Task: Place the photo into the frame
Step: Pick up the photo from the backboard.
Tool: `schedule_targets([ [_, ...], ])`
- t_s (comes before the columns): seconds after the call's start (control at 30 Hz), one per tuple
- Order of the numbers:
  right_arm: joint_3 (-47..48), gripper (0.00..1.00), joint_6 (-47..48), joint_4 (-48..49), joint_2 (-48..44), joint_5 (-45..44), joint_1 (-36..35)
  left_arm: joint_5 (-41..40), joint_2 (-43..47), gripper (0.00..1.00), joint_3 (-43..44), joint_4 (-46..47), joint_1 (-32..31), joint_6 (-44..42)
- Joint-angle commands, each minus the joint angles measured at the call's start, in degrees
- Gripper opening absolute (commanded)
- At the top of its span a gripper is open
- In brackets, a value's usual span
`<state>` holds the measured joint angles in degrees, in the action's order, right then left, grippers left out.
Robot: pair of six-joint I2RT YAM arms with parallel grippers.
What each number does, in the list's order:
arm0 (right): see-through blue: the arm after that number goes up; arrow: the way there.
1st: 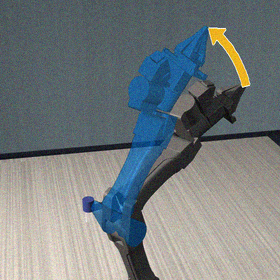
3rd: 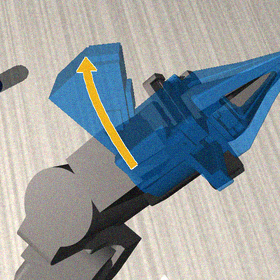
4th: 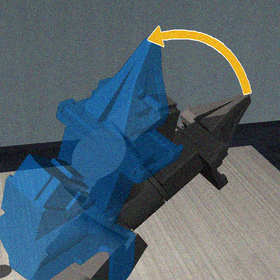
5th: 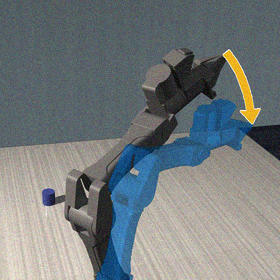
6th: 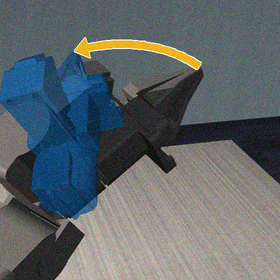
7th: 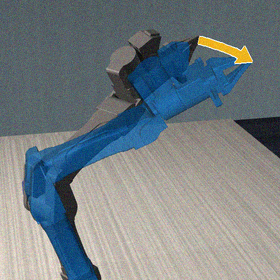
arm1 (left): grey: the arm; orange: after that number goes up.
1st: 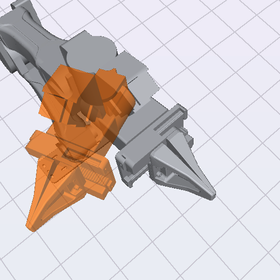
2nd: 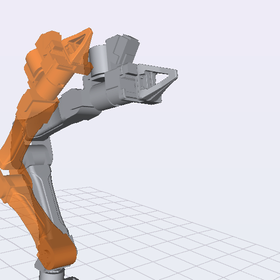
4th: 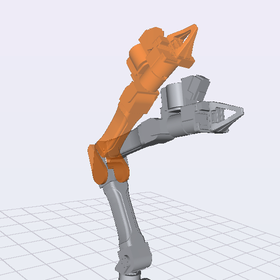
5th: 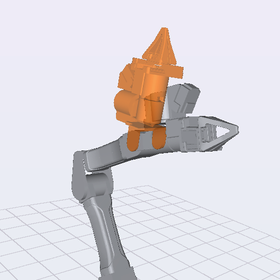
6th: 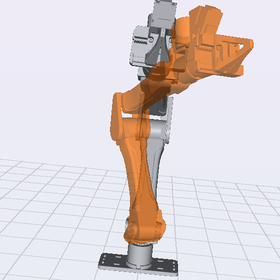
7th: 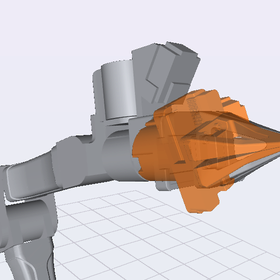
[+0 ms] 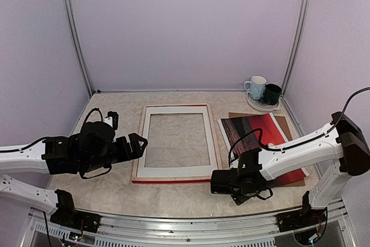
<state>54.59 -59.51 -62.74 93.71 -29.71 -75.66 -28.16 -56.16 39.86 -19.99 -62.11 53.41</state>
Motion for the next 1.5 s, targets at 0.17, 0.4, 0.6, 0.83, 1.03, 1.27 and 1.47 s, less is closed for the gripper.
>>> schedule_targets([
  [0.17,2.07,0.87,0.36,-2.95,4.46,-6.02,-0.5,0.65,2.63,0.99,-3.32,-0.16,3.67,-0.05],
  [0.4,1.22,0.82,2.33,-0.89,6.97,-6.06,-0.31,1.98,0.62,0.99,-2.58,1.09,4.96,-0.95],
  [0.6,1.65,0.75,-0.31,-4.05,7.48,-7.88,-0.36,3.18,-1.7,0.99,-2.48,2.59,4.89,-0.99],
  [0.83,3.05,0.72,-2.91,-7.99,7.76,-10.49,-0.37,4.59,-3.1,0.99,-2.85,4.27,4.9,-0.99],
  [1.03,3.28,0.7,-2.49,-7.01,10.52,-12.49,-0.22,5.03,-3.64,0.99,-2.88,5.02,4.89,-1.11],
  [1.27,2.43,0.63,-2.22,-4.66,12.84,-14.92,1.01,5.2,-3.88,0.99,-2.92,4.95,4.9,-1.28],
  [1.47,1.47,0.55,0.5,-0.13,12.88,-16.15,1.58,5.08,-4.02,0.99,-3.1,5.02,4.9,-1.32],
])
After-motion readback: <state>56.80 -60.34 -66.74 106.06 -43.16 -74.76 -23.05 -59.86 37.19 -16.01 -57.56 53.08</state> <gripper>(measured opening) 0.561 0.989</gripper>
